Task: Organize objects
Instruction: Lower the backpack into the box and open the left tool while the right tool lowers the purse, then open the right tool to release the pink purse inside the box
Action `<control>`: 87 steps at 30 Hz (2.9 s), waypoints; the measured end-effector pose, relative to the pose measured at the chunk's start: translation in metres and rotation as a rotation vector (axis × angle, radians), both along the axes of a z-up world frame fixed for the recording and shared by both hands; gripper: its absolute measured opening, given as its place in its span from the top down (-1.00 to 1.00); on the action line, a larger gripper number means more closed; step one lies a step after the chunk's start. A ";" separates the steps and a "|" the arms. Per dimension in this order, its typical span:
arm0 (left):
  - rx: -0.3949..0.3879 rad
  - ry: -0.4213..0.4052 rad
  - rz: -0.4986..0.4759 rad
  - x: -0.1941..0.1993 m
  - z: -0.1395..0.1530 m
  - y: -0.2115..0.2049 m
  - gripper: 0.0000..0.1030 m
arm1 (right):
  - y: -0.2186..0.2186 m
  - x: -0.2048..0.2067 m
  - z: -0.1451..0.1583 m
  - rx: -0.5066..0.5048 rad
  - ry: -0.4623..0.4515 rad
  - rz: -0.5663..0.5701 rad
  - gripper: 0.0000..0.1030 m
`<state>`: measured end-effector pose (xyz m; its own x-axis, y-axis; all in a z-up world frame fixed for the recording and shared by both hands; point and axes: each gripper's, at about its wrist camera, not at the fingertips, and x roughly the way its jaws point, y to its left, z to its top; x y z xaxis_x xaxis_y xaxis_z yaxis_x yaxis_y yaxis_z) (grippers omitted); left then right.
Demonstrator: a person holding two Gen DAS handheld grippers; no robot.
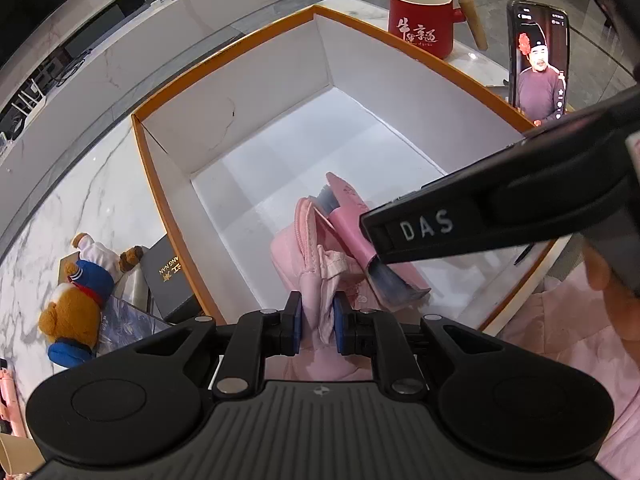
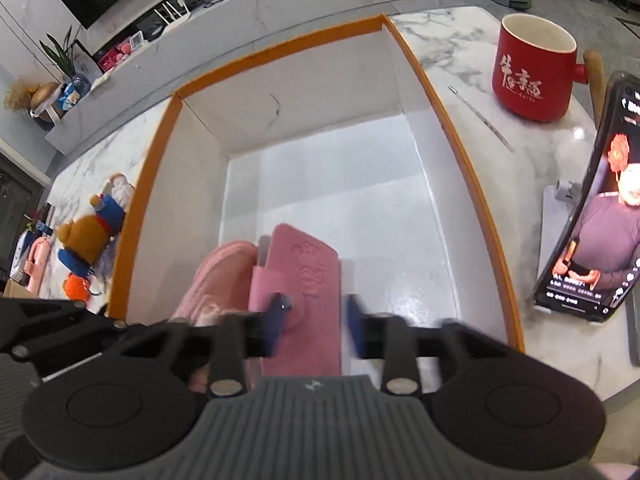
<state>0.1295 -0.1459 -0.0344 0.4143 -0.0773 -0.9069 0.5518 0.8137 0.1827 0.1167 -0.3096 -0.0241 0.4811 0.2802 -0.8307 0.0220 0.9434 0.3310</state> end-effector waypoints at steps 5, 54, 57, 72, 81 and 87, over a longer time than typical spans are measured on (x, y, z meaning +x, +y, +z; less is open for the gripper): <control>-0.039 0.011 -0.008 0.001 0.000 0.001 0.66 | -0.001 0.001 0.006 0.062 -0.001 0.004 0.04; -0.366 0.093 0.133 -0.015 0.021 0.080 0.29 | 0.044 0.004 -0.017 0.076 0.132 0.107 0.38; -0.390 0.108 0.143 -0.016 0.020 0.087 0.30 | 0.050 0.005 -0.018 0.045 0.125 0.110 0.35; -0.452 0.074 0.131 -0.015 0.026 0.105 0.30 | 0.033 0.003 -0.010 0.092 0.130 0.034 0.23; -0.443 0.090 0.116 -0.016 0.018 0.098 0.48 | 0.056 -0.007 0.002 -0.029 0.063 0.124 0.51; -0.451 0.094 0.127 -0.016 0.017 0.101 0.53 | 0.068 0.001 -0.003 -0.110 0.046 0.179 0.52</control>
<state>0.1135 -0.0453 -0.0170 0.3640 -0.4256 -0.8285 0.4405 0.8624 -0.2496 0.1178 -0.2419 -0.0271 0.3927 0.2636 -0.8811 -0.1360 0.9641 0.2279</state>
